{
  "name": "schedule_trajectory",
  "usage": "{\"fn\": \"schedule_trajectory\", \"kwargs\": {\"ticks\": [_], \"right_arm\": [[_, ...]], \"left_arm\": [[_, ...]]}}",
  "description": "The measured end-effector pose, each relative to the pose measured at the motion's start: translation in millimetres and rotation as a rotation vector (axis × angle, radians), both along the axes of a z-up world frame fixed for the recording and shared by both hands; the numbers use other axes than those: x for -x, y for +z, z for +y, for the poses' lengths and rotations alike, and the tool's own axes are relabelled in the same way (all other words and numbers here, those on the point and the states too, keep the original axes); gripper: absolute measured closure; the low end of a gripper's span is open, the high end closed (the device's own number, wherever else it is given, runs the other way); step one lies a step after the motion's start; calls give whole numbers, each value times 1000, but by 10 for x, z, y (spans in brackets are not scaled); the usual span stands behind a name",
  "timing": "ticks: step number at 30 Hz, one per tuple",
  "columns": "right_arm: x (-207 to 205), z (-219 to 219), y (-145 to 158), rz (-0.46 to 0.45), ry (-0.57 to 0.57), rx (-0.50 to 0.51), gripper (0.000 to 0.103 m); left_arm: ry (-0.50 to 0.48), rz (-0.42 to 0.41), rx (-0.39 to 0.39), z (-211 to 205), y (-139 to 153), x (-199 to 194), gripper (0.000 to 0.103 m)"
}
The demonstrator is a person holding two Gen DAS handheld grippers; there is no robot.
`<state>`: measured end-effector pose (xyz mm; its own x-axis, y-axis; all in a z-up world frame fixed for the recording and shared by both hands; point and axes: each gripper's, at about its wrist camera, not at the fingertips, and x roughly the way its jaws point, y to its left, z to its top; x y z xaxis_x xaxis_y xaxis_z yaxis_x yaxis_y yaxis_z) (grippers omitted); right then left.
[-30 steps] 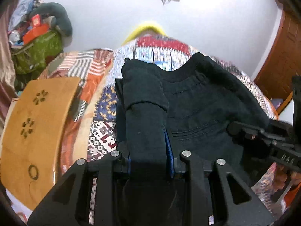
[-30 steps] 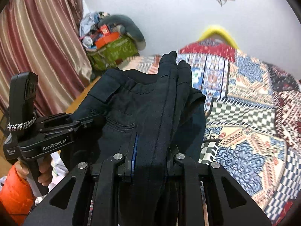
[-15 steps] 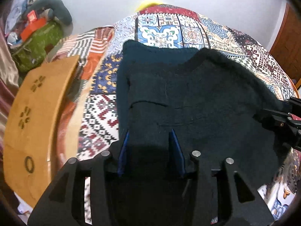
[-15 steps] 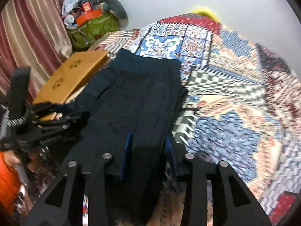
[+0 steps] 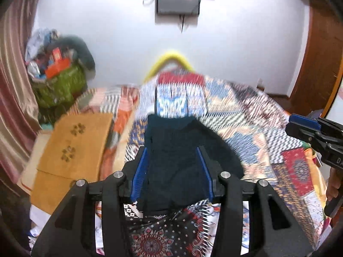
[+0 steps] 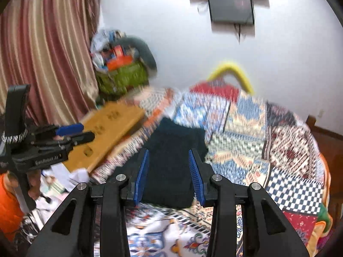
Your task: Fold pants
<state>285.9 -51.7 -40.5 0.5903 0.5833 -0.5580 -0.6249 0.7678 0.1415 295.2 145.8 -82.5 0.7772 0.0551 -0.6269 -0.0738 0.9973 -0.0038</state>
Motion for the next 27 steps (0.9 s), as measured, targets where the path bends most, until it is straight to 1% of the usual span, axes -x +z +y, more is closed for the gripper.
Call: {"fn": "schedule_trajectory", "kwargs": {"ticks": [3,6,10,14,17,20,21,22,23,24,25,27], "right_arm": [[363,-97,346,-72,13,-64,69],[761,-184,632,-143,37,-125,69],[1244,-300,823,-220,53,-190,69],[1657,-403,887,-284,54,-226,69],[1918,-439,862,-331,37,-222,69],[2087,-453,829,-365,12,-215,68],[2131,-454,811,-367,-1,-215,66],[2142,-471,799,-367,-10,-219,57],[2150,-483,785,-366,-21,-225,45],[2159,-490,768,-368,-45,-228,39],[2168,-507,763,-371,-59,-229,33],[2184,-512,751,-369,-69,-222,27]], "left_arm": [[-9,-93,-30,-174,391,435,57],[-19,-165,-30,-303,664,843,52],[-15,-291,-52,-499,954,1465,47],[-22,-366,-49,-638,1080,1916,46],[-17,-412,-48,-729,1106,2195,40],[14,-458,-67,-796,1088,2387,28],[23,-467,-65,-798,1073,2434,20],[29,-476,-59,-803,1059,2478,18],[27,-476,-57,-808,1045,2506,18],[27,-473,-61,-812,1035,2521,15],[35,-477,-64,-819,1028,2547,9],[53,-491,-55,-807,1009,2588,1]]}}
